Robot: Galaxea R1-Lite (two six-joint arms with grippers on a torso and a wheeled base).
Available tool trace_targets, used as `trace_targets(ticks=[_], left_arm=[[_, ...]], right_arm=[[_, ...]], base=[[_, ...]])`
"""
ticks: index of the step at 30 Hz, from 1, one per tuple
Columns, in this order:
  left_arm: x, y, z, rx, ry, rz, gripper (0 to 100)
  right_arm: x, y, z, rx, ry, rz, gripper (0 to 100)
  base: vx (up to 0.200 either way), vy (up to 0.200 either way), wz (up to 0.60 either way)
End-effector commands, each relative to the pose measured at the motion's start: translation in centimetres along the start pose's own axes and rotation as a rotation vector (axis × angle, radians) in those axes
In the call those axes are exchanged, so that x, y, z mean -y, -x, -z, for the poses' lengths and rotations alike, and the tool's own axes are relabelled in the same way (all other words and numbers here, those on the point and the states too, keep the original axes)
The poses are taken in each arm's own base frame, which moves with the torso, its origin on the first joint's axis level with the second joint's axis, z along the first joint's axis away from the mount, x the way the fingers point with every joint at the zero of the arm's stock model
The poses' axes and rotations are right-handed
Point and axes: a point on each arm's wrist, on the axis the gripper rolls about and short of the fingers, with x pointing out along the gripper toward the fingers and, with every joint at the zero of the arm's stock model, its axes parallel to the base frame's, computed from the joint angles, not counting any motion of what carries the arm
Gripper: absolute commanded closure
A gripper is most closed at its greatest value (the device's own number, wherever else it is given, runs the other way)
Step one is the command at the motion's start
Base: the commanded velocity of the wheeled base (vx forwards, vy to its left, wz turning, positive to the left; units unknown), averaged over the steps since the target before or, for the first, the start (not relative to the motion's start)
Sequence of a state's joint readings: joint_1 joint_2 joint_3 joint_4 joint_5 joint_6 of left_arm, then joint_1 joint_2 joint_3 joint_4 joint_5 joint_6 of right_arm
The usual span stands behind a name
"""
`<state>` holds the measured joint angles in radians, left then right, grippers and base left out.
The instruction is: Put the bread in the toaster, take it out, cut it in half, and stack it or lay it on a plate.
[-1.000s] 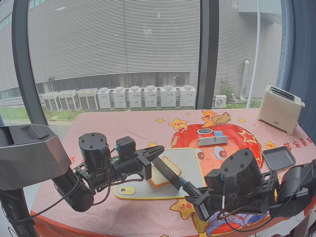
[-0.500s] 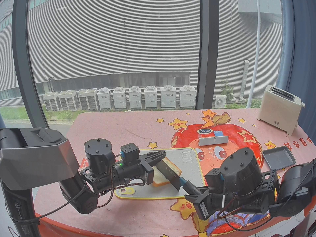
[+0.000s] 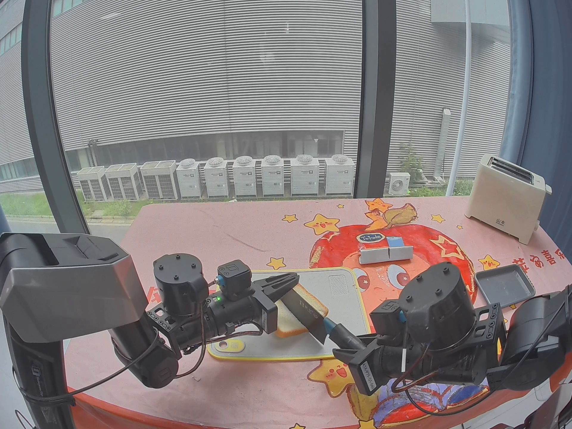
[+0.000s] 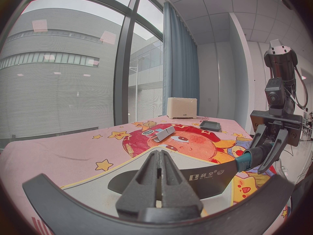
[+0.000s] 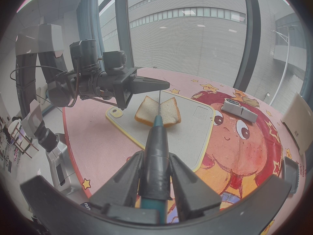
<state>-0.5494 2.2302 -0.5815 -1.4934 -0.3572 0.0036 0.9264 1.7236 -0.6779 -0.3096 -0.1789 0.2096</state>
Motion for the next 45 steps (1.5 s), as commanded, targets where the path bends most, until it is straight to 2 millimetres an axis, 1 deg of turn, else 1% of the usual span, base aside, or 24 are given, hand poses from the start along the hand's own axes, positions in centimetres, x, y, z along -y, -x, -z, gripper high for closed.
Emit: trace_targets(ticks=[1, 10, 18, 25, 29, 36, 40, 45], left_arm=[[0.1, 0.3, 0.9, -0.038, 0.015, 0.000, 100], [0.1, 0.4, 0.9, -0.035, 0.014, -0.001, 100], [0.0, -0.3, -0.7, 0.026, -0.010, 0.003, 100], [0.0, -0.2, -1.3, 0.045, -0.017, 0.003, 100], [0.0, 0.0, -1.2, 0.038, -0.014, 0.000, 100], [0.0, 0.3, -0.5, 0.003, 0.001, -0.006, 100], [0.0, 0.3, -0.3, -0.002, 0.003, -0.008, 100], [0.0, 0.2, -1.0, 0.023, -0.006, -0.008, 100]], right_arm=[[-0.1, 0.0, -0.2, 0.007, 0.001, -0.002, 100], [0.0, 0.0, -0.1, 0.003, 0.002, 0.000, 100], [0.1, -0.4, 0.7, -0.041, 0.012, 0.009, 100], [0.1, -0.8, 0.9, -0.053, 0.011, 0.013, 100], [0.0, -0.6, 0.6, -0.030, 0.007, 0.008, 100], [0.0, -0.4, -0.3, 0.005, -0.002, 0.002, 100], [-0.1, -0.5, -0.1, -0.003, 0.001, 0.002, 100], [0.0, -0.8, 0.4, -0.028, 0.008, 0.007, 100]], base=[[0.000, 0.000, 0.00], [0.000, 0.000, 0.00], [0.000, 0.000, 0.00], [0.000, 0.000, 0.00], [0.000, 0.000, 0.00], [0.000, 0.000, 0.00], [0.000, 0.000, 0.00], [0.000, 0.000, 0.00]])
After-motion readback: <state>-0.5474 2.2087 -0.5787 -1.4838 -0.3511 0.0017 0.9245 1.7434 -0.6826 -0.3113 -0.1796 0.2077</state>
